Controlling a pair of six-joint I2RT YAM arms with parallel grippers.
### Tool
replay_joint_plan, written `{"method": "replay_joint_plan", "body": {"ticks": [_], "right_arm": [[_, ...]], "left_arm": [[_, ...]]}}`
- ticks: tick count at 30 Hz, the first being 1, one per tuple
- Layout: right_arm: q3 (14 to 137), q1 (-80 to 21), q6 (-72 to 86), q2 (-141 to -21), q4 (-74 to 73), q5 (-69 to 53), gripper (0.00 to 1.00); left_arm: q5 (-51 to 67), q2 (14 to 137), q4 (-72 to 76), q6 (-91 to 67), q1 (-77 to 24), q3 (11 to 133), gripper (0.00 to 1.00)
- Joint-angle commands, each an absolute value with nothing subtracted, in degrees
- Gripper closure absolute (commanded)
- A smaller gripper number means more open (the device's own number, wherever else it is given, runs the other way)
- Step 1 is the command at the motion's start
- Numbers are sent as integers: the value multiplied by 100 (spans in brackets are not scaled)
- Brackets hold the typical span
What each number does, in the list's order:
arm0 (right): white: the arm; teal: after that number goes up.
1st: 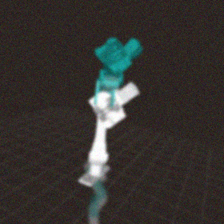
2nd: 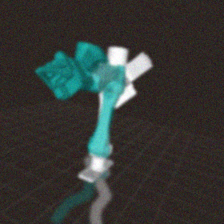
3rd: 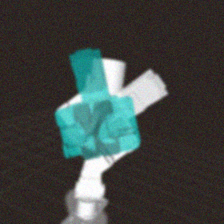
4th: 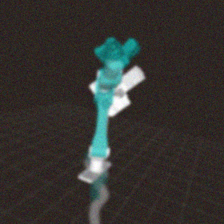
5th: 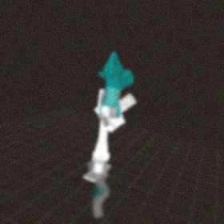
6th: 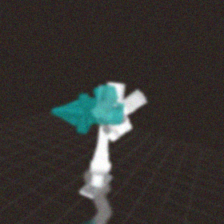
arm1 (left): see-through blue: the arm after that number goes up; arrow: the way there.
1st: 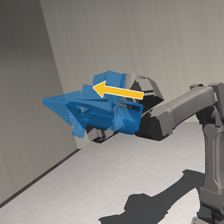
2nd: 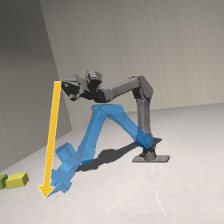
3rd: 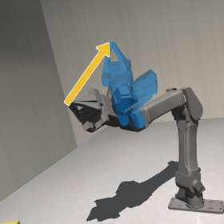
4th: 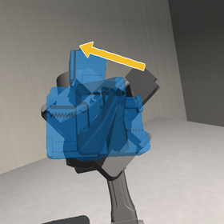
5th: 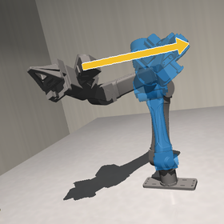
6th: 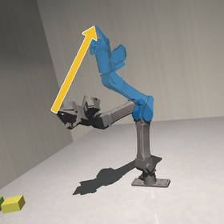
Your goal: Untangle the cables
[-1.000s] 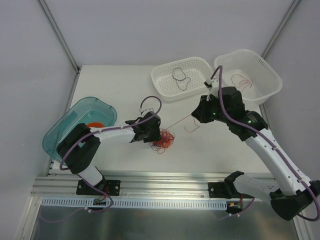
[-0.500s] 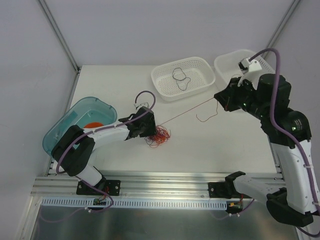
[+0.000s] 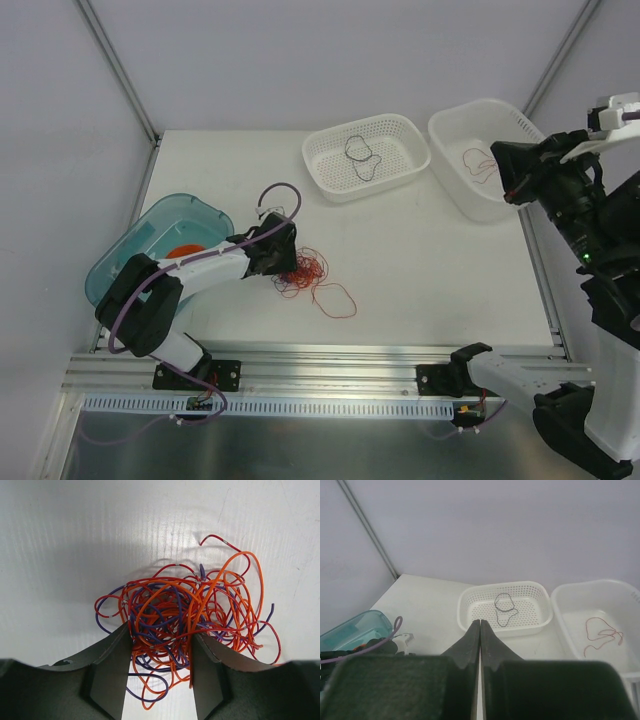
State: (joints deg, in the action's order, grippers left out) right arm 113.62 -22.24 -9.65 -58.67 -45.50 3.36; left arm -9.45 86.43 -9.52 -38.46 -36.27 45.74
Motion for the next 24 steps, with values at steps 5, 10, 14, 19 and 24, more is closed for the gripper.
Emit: {"method": "replay_joint_plan", "body": {"ticks": [5,10,14,19,24], "right_arm": [[8946,-2215,-634,-6099,-4114,-1657,81],[7051,-2759,-448,-6380,-3290,-1881,48],[6207,-3155,-694,-6881,-2577,-1942,38],[5845,-3217,-1010,-7742,-1777,-2126,37],[6055,-3392,-1221,-8753,-1293,-2548,37]], "left_arm": [[-484,8517,-1169,-2972,-3560,4579,57],[43,8350,-1073,-2445,-3568,4465,60],[518,8209,-993,-2049,-3586,4263,63],[1009,7972,-923,-1697,-3630,3991,64],[1256,7726,-809,-1521,-3674,3797,64]]}}
